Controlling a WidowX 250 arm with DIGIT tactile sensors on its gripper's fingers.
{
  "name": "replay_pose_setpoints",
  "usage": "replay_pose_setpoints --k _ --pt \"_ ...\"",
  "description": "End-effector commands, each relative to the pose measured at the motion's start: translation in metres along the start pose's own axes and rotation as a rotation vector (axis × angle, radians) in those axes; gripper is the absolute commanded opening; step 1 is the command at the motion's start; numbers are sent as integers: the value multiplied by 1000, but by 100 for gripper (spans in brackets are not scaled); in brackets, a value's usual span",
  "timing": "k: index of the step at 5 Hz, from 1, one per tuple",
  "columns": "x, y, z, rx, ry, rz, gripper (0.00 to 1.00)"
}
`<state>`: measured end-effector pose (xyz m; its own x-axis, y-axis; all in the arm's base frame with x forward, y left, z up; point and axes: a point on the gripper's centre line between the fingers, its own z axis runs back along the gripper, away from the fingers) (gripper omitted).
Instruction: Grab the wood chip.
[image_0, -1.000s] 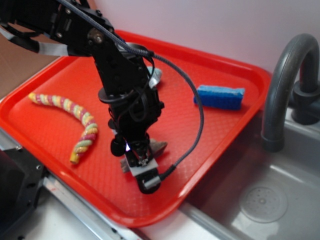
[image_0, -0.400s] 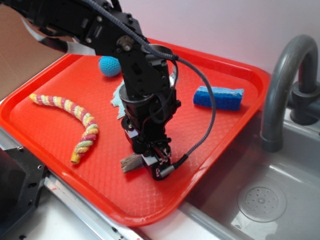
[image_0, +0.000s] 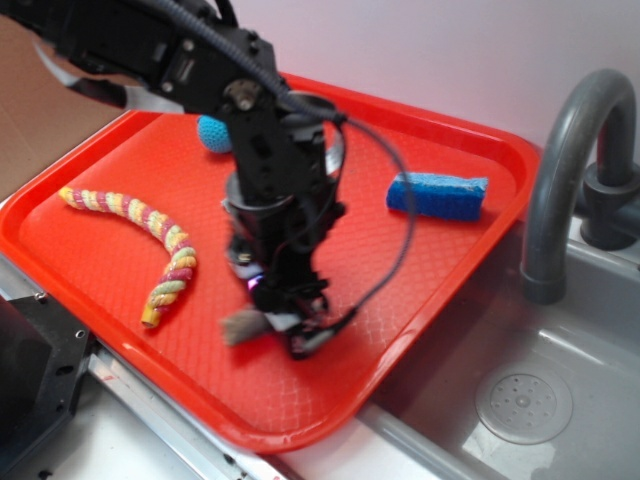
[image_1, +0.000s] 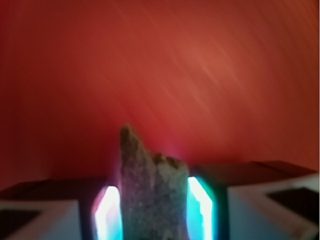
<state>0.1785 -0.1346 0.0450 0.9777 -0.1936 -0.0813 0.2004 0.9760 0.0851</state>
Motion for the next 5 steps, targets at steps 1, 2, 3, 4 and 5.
replay_pose_setpoints --k 1,2,3,4,5 --pt "10 60 113 -33 -184 217 0" --pt "-6 91 140 -62 -215 309 0" --pt "-26 119 152 -104 -257 372 0" --pt "-47 138 162 -113 -304 477 0" --pt "-37 126 159 -84 -253 379 0"
